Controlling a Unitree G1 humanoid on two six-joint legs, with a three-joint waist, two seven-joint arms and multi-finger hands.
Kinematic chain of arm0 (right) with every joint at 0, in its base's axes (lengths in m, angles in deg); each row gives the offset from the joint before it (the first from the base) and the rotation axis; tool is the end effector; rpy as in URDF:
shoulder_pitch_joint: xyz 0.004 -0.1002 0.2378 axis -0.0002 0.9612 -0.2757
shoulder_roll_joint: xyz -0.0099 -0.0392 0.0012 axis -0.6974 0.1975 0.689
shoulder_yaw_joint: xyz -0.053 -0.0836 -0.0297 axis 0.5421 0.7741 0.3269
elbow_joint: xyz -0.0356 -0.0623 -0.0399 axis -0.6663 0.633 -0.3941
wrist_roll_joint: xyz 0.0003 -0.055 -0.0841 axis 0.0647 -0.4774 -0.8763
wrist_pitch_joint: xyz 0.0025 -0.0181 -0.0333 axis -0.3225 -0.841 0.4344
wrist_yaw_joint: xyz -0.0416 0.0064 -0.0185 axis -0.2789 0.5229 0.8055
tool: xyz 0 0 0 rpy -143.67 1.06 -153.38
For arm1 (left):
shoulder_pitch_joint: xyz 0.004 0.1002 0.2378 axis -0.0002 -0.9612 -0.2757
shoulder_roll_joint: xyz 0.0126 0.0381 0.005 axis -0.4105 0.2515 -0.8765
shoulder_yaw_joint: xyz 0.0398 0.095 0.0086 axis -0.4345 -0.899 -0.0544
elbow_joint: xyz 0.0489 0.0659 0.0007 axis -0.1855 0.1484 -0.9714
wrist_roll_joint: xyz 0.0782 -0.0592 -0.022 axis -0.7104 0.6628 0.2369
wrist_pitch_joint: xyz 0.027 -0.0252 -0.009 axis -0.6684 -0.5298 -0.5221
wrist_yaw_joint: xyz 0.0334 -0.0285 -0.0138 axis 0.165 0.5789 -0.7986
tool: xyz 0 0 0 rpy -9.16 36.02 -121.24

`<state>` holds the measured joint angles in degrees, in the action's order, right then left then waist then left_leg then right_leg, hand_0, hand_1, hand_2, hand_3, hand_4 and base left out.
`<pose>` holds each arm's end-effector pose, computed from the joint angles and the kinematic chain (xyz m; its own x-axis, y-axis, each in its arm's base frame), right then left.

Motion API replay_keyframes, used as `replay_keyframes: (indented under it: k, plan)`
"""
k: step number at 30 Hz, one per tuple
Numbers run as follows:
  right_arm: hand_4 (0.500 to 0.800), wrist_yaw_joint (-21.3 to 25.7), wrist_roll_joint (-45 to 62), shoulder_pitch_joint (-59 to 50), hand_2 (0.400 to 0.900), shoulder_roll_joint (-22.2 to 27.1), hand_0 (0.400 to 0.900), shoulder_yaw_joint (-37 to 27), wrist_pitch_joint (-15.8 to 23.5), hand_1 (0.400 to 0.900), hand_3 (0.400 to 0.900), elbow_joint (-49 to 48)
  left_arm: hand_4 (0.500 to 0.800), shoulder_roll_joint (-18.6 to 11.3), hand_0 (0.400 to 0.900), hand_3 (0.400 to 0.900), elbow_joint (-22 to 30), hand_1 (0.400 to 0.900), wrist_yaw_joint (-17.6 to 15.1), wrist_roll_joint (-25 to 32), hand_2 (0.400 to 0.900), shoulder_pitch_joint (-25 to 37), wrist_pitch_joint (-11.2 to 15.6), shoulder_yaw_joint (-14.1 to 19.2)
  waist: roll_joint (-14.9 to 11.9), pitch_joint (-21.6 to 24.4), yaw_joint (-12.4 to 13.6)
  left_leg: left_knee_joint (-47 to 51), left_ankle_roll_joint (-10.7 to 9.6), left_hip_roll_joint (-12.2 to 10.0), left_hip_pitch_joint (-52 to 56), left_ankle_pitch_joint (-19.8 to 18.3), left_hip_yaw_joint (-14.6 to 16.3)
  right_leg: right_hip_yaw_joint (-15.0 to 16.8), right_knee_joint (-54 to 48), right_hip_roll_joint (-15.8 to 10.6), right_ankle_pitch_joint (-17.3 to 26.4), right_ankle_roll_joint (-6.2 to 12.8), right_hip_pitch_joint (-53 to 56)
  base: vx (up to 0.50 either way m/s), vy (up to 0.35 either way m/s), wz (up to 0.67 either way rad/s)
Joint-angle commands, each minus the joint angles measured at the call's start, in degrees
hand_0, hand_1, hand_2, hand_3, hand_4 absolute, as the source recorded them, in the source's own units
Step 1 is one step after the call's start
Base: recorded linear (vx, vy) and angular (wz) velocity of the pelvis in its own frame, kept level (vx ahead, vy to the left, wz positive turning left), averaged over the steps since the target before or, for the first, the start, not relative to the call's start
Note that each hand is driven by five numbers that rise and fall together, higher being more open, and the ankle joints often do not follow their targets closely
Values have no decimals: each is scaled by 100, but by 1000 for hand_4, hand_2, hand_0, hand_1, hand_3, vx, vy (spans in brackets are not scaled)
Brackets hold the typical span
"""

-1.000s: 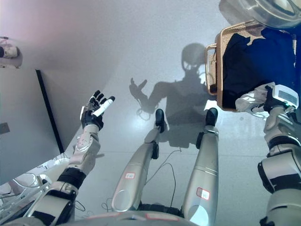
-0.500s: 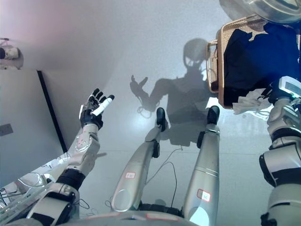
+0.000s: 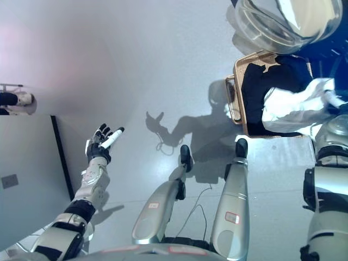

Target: Put the clothes in the basket into the washing machine.

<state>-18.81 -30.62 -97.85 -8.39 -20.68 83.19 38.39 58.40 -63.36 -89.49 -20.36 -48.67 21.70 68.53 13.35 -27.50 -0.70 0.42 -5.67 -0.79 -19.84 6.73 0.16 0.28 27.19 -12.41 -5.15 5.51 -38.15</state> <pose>0.2839 -0.3763 0.1590 0.5095 -0.8597 -0.0372 0.8584 0.5108 -0.0480 0.2371 0.2284 -0.0068 0.8604 0.4458 -0.2468 -0.4837 0.8669 -0.1205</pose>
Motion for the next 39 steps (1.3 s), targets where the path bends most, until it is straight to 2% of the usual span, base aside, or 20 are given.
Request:
replay_keyframes:
  k: [1, 4, 5, 6, 9, 11, 16, 18, 21, 25, 28, 30, 34, 36, 37, 38, 39]
  plan:
    - [500, 215, 1280, -69, 400, 420, 400, -40, 736, 400, 400, -139, 800, -406, 900, 900, -667, 900, -206, 138, 900, 296, 254, 369, 360, 333, -217, -568, -389, -424, 774, -833, -337, -27, -1089, -213, 701, 308, 707, 92, -74, -8]
    - [500, 173, 2639, -122, 400, 238, 400, -615, 1293, 400, 400, -312, 800, -455, 900, 900, -1085, 900, -163, 193, 900, 377, 156, 369, 434, 532, -291, -370, -425, -525, 1022, -708, -328, -52, -1074, -154, 595, 315, 854, 93, -64, -5]
    - [500, 150, 2666, -111, 400, 239, 400, -626, 1305, 400, 400, -307, 800, -465, 900, 900, -1101, 900, -154, 200, 900, 393, 161, 363, 423, 530, -288, -354, -429, -520, 1007, -661, -332, -53, -1103, -156, 651, 305, 845, 100, -35, -3]
    - [500, 112, 3468, -223, 400, 201, 400, -1008, 1704, 400, 400, -530, 800, -424, 900, 900, -1221, 900, -142, 218, 900, 395, 124, 403, 491, 631, -329, -267, -455, -557, 1111, -630, -322, -52, -1123, -143, 566, 327, 896, 76, -26, -3]
    - [500, 54, 4149, -404, 400, 264, 400, -1343, 2158, 400, 400, -775, 800, -396, 900, 900, -1370, 900, -109, 279, 900, 387, 99, 413, 548, 785, -350, -125, -475, -616, 1202, -556, -305, -58, -1154, -126, 543, 344, 918, 81, -21, -4]
    - [500, 58, 4254, -464, 400, 321, 400, -1399, 2276, 400, 400, -868, 800, -393, 900, 900, -1413, 900, -103, 269, 900, 385, 96, 433, 571, 826, -361, -78, -493, -624, 1197, -476, -293, -46, -1169, -112, 605, 333, 889, 18, -12, 1]
    - [500, 175, 4464, -942, 400, 1128, 400, -1553, 2662, 400, 400, -1081, 800, -524, 900, 900, -1592, 900, -68, 187, 900, 439, 164, 486, 679, 1062, -404, 153, -583, -660, 1308, -306, -262, -39, -1025, -117, 440, 353, 823, 59, -13, 6]
    - [500, 187, 4495, -1027, 400, 1278, 400, -1551, 2691, 400, 400, -1071, 800, -537, 900, 900, -1585, 900, -55, 171, 900, 447, 185, 498, 696, 1082, -413, 172, -603, -665, 1276, -227, -256, -37, -1055, -120, 505, 345, 795, -7, -20, 3]
    - [500, 289, 4445, -1499, 400, 1874, 400, -1352, 2889, 400, 400, -1200, 800, -663, 900, 900, -1596, 900, -35, 190, 900, 424, 266, 521, 710, 1180, -415, 294, -661, -699, 1296, -144, -245, -48, -1016, -118, 427, 366, 756, 42, -15, 6]
    - [500, 509, 4112, -2027, 400, 2439, 400, -887, 2985, 400, 400, -1488, 800, -755, 900, 900, -1454, 900, -16, 237, 900, 354, 406, 603, 701, 1230, -473, 435, -749, -761, 1264, 113, -241, -35, -894, -97, 428, 340, 623, 16, -34, 8]
    - [500, 489, 3872, -2189, 400, 2579, 400, -595, 3212, 400, 400, -2118, 800, -831, 900, 900, -1267, 900, -9, 283, 900, 286, 524, 724, 665, 1218, -546, 449, -790, -808, 1189, 230, -227, -51, -791, -47, 385, 300, 503, 25, -48, 0]
    - [500, 496, 3714, -2031, 400, 2615, 400, -579, 3227, 400, 400, -2224, 800, -837, 900, 900, -1007, 900, -54, 259, 900, 237, 601, 772, 639, 1162, -592, 447, -786, -825, 1130, 284, -237, -40, -729, -2, 410, 282, 396, -4, -56, -3]
    - [500, 317, 3765, -1741, 400, 2449, 400, -636, 2981, 400, 400, -1889, 800, -859, 900, 900, -1118, 900, 4, 219, 900, 296, 562, 736, 555, 1091, -576, 444, -742, -854, 1049, 250, -202, 31, -655, 70, 418, 273, 208, -7, -46, -10]
    - [500, 148, 3799, -1666, 400, 2383, 400, -649, 2711, 400, 400, -1450, 800, -859, 900, 900, -1033, 900, 49, 166, 900, 379, 576, 610, 556, 1061, -517, 446, -722, -833, 976, 297, -241, 80, -657, 86, 462, 265, 120, -35, -30, 2]
    - [522, 104, 3779, -1642, 437, 2398, 437, -640, 2591, 437, 437, -1231, 800, -861, 900, 900, -1009, 900, 66, 156, 900, 414, 587, 557, 549, 1064, -484, 449, -717, -826, 944, 293, -250, 93, -652, 77, 472, 270, 90, -25, -21, 9]
    - [701, 74, 3758, -1607, 735, 2400, 735, -626, 2474, 735, 735, -1009, 800, -847, 900, 900, -1009, 900, 91, 126, 900, 443, 599, 507, 548, 1086, -460, 452, -715, -814, 931, 288, -255, 100, -654, 72, 467, 273, 82, -12, -13, 10]
    - [800, 32, 3757, -1586, 900, 2393, 900, -611, 2395, 900, 900, -834, 800, -848, 900, 900, -932, 900, 110, 110, 900, 460, 621, 454, 554, 1096, -434, 454, -711, -813, 920, 272, -248, 95, -641, 65, 453, 271, 79, 7, 1, 7]
